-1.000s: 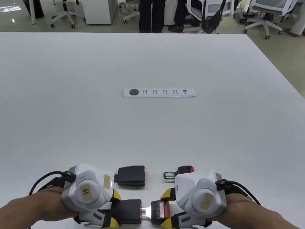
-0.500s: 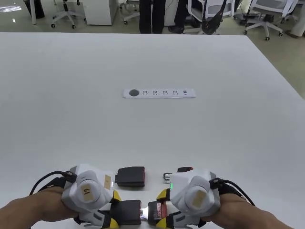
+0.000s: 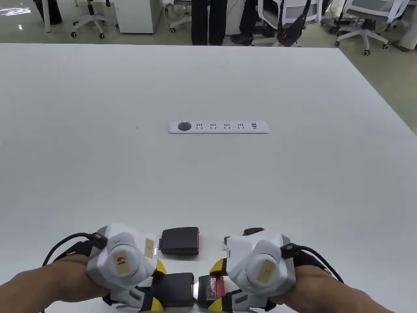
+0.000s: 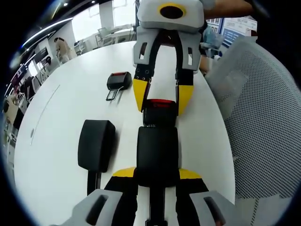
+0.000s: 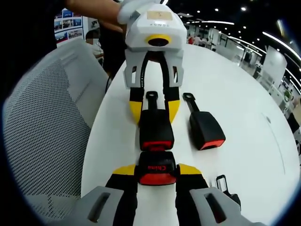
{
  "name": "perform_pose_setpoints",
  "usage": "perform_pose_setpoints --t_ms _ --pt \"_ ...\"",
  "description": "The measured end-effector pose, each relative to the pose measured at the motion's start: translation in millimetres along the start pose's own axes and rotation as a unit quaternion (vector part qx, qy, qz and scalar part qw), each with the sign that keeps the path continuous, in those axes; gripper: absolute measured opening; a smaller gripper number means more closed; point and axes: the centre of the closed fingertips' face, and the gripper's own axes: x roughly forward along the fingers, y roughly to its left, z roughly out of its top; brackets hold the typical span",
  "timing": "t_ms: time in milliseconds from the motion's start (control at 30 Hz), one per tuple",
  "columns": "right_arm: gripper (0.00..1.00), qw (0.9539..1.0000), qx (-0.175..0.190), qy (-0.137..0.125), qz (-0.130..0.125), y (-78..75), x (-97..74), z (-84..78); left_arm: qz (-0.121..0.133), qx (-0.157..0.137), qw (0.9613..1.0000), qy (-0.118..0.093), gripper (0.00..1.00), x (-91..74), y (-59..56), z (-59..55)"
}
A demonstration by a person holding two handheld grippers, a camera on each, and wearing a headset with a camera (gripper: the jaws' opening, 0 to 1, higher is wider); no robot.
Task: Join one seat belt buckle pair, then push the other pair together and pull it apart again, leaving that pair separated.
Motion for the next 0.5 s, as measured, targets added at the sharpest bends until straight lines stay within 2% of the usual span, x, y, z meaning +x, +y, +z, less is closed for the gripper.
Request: perform_pose_setpoints --t_ms 67,100,200,500 --pt "0.25 1.0000 0.001 -0.002 0.000 -0.5 -0.4 0.4 0.000 0.000 1.0000 0.001 0.30 0.2 0.2 -0.1" --pt "0.25 0.9996 0.025 -0.012 -0.002 -1.7 2.2 4.1 0.000 0.000 1.0000 0.002 0.30 0.8 0.7 -0.9" --pt "0.25 0.9999 0.014 -0.005 -0.001 -3.0 3.1 1.8 0.002 -0.001 1.0000 0.001 0.30 1.4 0.7 -0.3" --pt "0.26 0.9999 0.003 -0.011 -0.003 -1.4 4.3 3.0 -0.001 0.000 1.0000 0.001 0.31 1.4 0.2 -1.4"
